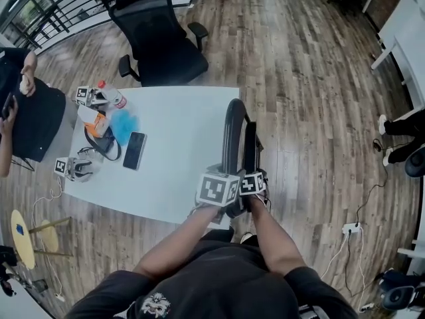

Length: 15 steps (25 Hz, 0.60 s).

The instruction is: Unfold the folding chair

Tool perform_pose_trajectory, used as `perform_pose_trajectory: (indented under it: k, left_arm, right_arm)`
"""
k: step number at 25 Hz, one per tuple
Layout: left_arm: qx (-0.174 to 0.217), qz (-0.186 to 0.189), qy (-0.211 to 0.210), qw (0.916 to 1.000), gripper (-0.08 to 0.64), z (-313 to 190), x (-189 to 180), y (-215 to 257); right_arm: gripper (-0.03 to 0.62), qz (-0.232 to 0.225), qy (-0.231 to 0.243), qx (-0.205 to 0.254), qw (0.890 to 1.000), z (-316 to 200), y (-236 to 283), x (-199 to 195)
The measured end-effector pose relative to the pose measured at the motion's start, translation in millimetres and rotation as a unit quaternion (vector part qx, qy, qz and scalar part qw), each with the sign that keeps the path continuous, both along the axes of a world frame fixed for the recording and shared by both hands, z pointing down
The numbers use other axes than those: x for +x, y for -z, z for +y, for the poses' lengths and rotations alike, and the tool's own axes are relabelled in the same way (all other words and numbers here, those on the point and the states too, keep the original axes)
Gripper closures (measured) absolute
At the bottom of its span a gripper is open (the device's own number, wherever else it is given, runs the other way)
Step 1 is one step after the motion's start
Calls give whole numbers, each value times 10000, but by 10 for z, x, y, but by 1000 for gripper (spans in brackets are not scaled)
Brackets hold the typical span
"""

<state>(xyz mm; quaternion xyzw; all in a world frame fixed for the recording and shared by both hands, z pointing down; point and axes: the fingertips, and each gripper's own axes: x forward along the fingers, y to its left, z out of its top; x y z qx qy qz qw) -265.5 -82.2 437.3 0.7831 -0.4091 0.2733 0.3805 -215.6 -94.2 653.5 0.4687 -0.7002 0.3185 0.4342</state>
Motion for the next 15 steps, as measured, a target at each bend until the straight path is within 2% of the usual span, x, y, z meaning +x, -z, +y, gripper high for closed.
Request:
perform_pose_trajectory:
  k: [4, 11, 15]
  left_arm:
    - [-44, 28, -82, 10000, 357, 4, 34, -34]
    - [-18, 31, -25, 10000, 360, -5, -3, -28]
    - [-35, -15, 18, 10000, 370, -27, 11, -54]
  right_arm:
    - [281, 11, 227, -65, 9997, -9, -14, 26]
    - [282, -170, 130, 128, 9997, -16, 108, 240]
    - [282, -360, -30, 251, 9990, -42, 45, 570]
